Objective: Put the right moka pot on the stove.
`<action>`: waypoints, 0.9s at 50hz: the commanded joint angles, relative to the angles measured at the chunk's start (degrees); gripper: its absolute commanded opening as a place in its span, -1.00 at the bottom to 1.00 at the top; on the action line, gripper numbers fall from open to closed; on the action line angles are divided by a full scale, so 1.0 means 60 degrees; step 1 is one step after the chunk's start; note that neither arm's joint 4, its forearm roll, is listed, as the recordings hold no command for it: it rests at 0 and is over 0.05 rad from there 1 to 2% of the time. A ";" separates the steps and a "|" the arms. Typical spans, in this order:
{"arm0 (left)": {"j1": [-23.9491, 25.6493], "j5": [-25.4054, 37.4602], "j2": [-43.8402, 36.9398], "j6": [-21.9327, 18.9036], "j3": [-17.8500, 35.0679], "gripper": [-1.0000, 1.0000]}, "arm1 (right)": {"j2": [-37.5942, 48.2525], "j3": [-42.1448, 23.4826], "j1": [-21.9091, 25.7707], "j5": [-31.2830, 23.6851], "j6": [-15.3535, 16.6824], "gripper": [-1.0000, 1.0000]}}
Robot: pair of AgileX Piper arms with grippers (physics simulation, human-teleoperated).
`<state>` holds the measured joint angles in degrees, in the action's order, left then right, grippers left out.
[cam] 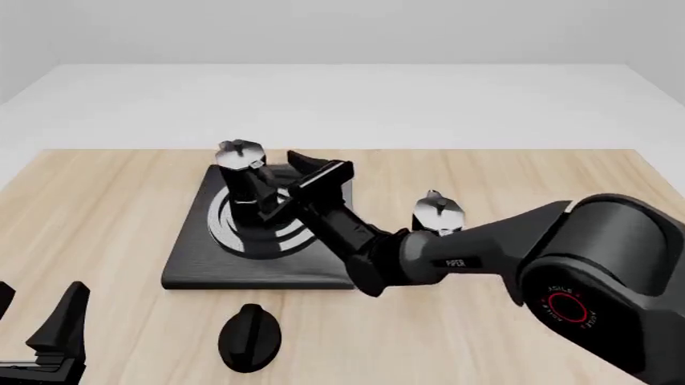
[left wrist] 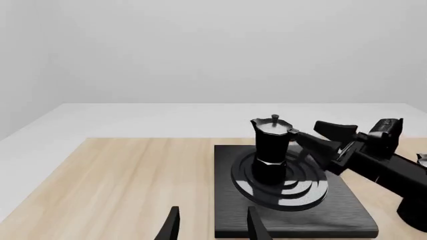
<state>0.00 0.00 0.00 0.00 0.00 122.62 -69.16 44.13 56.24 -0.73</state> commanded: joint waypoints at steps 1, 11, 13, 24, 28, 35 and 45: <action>0.0000 0.0000 0.0000 0.0000 0.0000 1.00 | -0.0955 0.0988 0.0001 0.0259 -0.0015 1.00; 0.0000 0.0000 0.0000 0.0000 0.0000 1.00 | -0.1822 0.2097 0.0007 0.0560 -0.0076 1.00; 0.0000 0.0000 0.0000 0.0000 0.0000 1.00 | -0.2047 0.2413 0.0088 0.0644 -0.0102 1.00; 0.0000 0.0000 0.0000 0.0000 0.0000 1.00 | -0.3401 0.3828 0.0098 0.1013 -0.0362 1.00; 0.0000 0.0000 0.0000 0.0000 0.0000 1.00 | -0.4110 0.4370 0.0104 0.1042 -0.0434 1.00; 0.0000 0.0000 0.0000 0.0000 0.0000 1.00 | -0.5540 0.5220 0.0223 0.0695 -0.0594 1.00; 0.0000 0.0000 0.0000 0.0000 0.0000 1.00 | -0.7248 0.5882 0.0244 -0.0123 -0.0651 1.00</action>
<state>0.00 0.00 0.00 0.00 0.00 88.89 -38.84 45.21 58.97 -4.25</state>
